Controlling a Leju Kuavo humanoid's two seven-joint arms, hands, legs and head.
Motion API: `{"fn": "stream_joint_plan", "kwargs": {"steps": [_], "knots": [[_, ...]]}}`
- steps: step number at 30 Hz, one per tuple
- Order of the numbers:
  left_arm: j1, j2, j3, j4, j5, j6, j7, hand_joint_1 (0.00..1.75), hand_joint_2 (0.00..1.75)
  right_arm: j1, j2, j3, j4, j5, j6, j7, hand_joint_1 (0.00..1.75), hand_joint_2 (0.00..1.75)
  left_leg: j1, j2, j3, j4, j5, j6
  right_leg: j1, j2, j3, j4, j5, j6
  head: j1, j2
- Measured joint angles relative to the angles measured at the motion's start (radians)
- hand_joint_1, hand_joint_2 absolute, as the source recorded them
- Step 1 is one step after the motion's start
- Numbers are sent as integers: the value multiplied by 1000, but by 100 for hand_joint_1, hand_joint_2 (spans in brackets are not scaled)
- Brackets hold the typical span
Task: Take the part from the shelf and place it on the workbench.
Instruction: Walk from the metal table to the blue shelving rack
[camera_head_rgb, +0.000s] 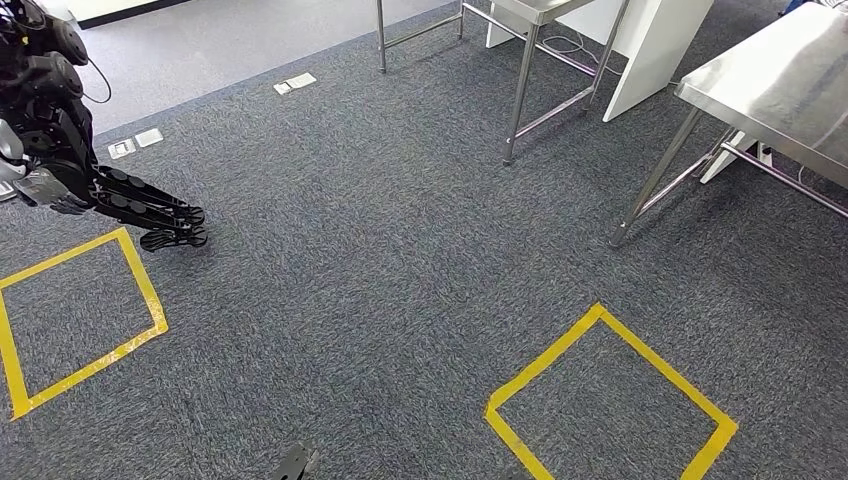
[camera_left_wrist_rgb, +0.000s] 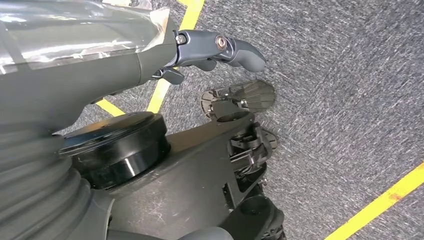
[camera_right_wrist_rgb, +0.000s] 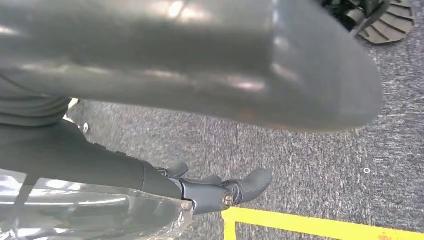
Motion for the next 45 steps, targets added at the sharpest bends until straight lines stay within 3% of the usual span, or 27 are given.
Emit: {"fn": "stream_joint_plan", "kwargs": {"steps": [9, 20, 32, 45], "knots": [[-18, 1, 0, 0, -17, 5, 19, 0, 175, 1, 3, -65, 0, -33, -12, -1, 0, 0, 0, 0, 0, -1, 0, 0, 0, 0, 0, -1, 0, 0, 0, 0], [-18, 0, 0, 0, -17, 8, 19, 0, 175, 5, 6, -71, 0, -21, -9, 5, 0, 0, 0, 0, 3, -4, 0, 0, 0, 0, 4, -6, 0, 0, 0, 0], [-18, -18, 7, 1, -13, 63, 39, 0, 175, 12, 7, -73, 0, -24, -6, -8, 0, 0, 0, 0, 23, -37, 13, 0, 0, 0, 32, -41, 15, 1, 0, 0], [-17, -24, 14, 2, -13, 63, 38, 0, 175, 20, 6, -104, 0, -44, -18, -19, 0, 0, 0, 0, 23, -38, 13, 0, 0, 0, 26, -41, 15, 1, 0, 0]]}}
